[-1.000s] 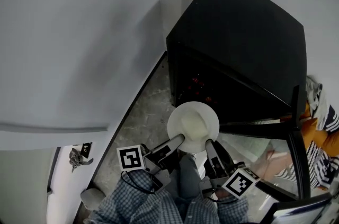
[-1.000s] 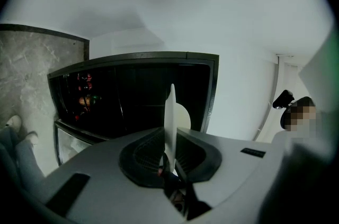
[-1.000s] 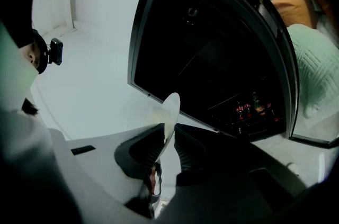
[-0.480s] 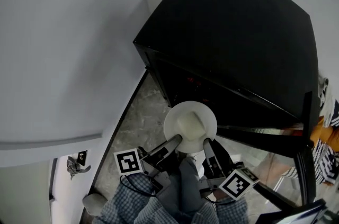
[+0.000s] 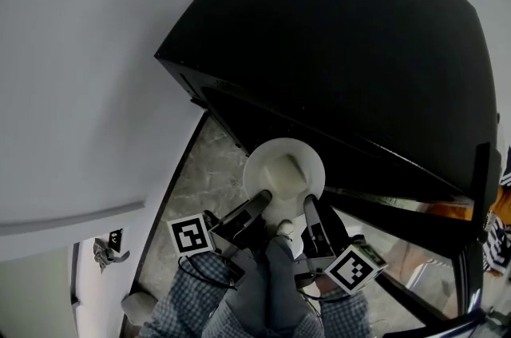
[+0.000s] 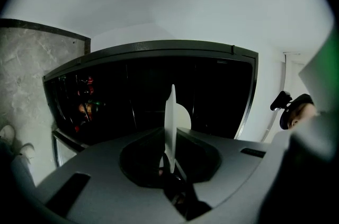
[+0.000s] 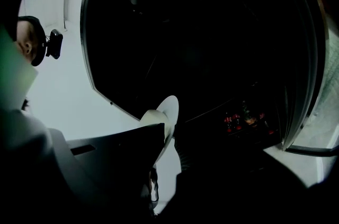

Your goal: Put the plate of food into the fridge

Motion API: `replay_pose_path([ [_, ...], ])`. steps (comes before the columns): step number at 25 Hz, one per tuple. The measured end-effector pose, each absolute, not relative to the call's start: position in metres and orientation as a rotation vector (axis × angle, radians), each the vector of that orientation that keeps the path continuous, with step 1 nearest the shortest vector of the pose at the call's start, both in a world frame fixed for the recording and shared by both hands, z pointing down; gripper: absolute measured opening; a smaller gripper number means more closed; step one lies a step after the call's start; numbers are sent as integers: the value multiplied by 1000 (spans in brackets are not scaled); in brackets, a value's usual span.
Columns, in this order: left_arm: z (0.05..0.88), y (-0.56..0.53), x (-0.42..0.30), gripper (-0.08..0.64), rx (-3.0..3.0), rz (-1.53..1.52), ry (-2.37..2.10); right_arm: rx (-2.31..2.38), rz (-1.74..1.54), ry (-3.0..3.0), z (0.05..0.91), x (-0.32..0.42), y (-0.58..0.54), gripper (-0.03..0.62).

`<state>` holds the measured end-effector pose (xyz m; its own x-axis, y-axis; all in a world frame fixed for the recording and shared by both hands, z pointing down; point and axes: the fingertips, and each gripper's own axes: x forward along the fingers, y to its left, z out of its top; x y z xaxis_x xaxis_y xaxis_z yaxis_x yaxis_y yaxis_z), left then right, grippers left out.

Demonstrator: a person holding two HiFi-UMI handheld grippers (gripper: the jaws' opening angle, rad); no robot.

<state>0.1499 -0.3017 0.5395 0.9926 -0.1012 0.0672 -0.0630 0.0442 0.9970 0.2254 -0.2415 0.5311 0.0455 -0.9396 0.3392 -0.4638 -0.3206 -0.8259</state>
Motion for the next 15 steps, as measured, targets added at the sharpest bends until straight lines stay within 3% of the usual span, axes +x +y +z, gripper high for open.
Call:
replay_pose_path([
  [15,572,-322,188,38,1518,-61,-114,-1984,-1169,1359,562,263,-262,66],
])
